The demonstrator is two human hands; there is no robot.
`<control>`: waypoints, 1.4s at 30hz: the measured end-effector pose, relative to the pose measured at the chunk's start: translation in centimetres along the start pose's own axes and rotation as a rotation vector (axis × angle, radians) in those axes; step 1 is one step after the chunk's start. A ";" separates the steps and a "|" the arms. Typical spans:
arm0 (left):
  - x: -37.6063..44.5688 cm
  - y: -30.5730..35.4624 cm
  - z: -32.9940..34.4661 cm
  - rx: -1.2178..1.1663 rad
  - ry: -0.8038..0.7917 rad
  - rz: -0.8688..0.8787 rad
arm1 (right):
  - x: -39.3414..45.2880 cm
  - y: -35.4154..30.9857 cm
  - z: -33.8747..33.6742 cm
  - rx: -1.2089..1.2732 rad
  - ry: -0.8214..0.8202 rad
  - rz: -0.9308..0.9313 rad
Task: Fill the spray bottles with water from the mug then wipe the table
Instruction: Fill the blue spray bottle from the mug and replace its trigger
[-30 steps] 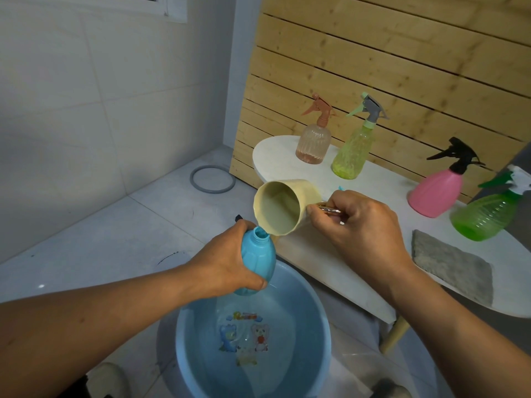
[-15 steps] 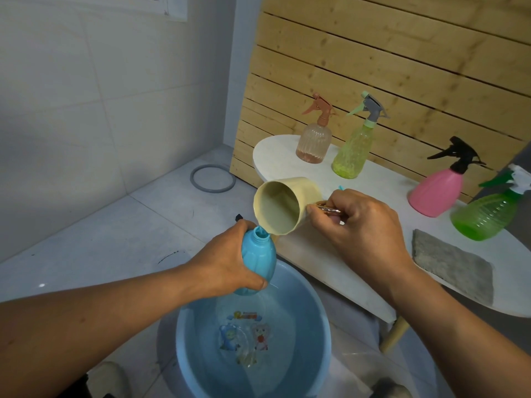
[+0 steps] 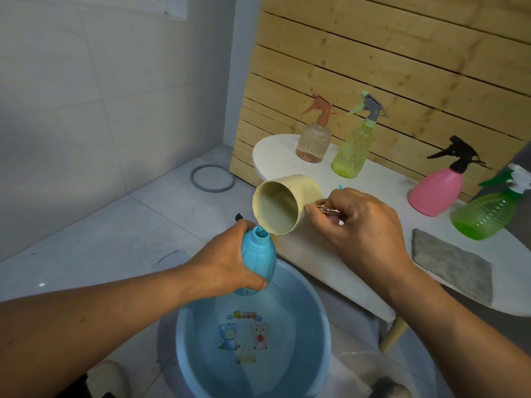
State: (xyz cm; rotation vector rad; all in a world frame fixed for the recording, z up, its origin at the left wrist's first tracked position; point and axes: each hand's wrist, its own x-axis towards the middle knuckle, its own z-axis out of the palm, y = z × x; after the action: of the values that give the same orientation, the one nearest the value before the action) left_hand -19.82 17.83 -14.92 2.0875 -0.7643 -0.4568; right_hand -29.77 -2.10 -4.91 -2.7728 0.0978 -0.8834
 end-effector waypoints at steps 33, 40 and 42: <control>-0.2 0.3 0.1 -0.013 0.004 -0.005 | -0.1 0.0 0.2 -0.070 0.085 -0.125; -0.2 0.3 0.0 -0.023 0.009 -0.005 | -0.2 -0.1 0.2 -0.081 0.113 -0.168; -0.2 0.3 0.0 -0.022 0.012 -0.006 | -0.2 0.0 0.2 -0.087 0.119 -0.175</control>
State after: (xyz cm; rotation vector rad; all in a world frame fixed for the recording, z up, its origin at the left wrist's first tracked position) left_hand -20.11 17.79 -14.66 2.0707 -0.7430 -0.4541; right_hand -29.81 -2.01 -5.17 -2.8407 -0.0900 -1.1118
